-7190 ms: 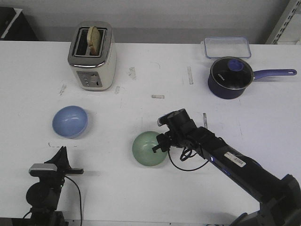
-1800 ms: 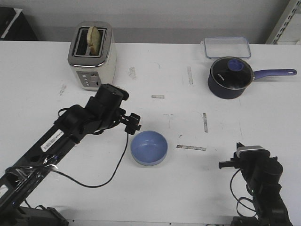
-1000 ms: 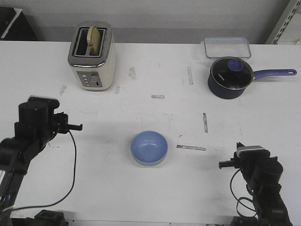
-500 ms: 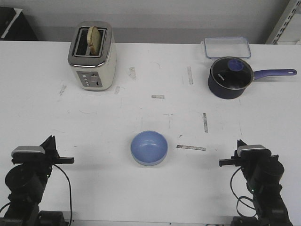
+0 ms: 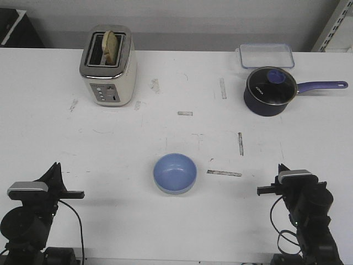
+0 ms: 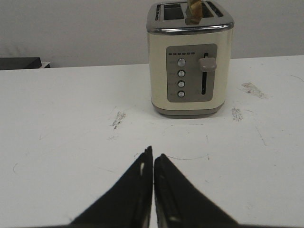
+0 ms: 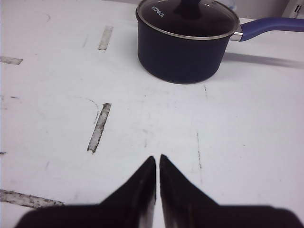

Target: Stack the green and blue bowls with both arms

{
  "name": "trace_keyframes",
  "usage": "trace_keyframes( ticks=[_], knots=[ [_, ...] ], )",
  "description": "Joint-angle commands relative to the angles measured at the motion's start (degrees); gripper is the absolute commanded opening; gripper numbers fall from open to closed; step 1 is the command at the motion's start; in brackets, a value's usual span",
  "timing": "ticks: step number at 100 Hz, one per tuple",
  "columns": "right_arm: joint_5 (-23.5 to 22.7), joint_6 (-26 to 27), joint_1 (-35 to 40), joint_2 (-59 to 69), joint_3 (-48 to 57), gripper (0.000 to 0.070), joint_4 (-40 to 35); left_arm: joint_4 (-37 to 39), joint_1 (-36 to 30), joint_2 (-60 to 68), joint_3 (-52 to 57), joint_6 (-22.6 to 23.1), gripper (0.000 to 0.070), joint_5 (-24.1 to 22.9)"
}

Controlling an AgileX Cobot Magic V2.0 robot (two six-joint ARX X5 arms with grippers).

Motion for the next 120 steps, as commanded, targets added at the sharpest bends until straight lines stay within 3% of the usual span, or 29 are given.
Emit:
trace_keyframes(
  ticks=[1, 28, 44, 91, 120],
  knots=[
    [0.07, 0.52, 0.07, 0.33, 0.33, 0.0003, 0.74, 0.59, 0.11, -0.57, 0.39, 0.48, 0.0001, -0.07],
    [0.07, 0.55, 0.07, 0.33, 0.33, 0.0003, 0.74, 0.68, -0.13, -2.69, -0.26, 0.46, 0.0001, -0.07],
    [0.04, 0.55, 0.07, 0.33, 0.33, 0.0003, 0.74, 2.91, -0.15, -6.69, -6.62, 0.37, 0.0001, 0.07],
    [0.04, 0.55, 0.07, 0.33, 0.33, 0.0003, 0.74, 23.93, 1.51, -13.99, -31.15, 0.31, 0.0001, 1.18],
    [0.07, 0.55, 0.07, 0.26, 0.35, 0.0003, 0.77, 23.02, 2.51, -14.51, -30.97, 0.26, 0.0001, 2.05]
  ],
)
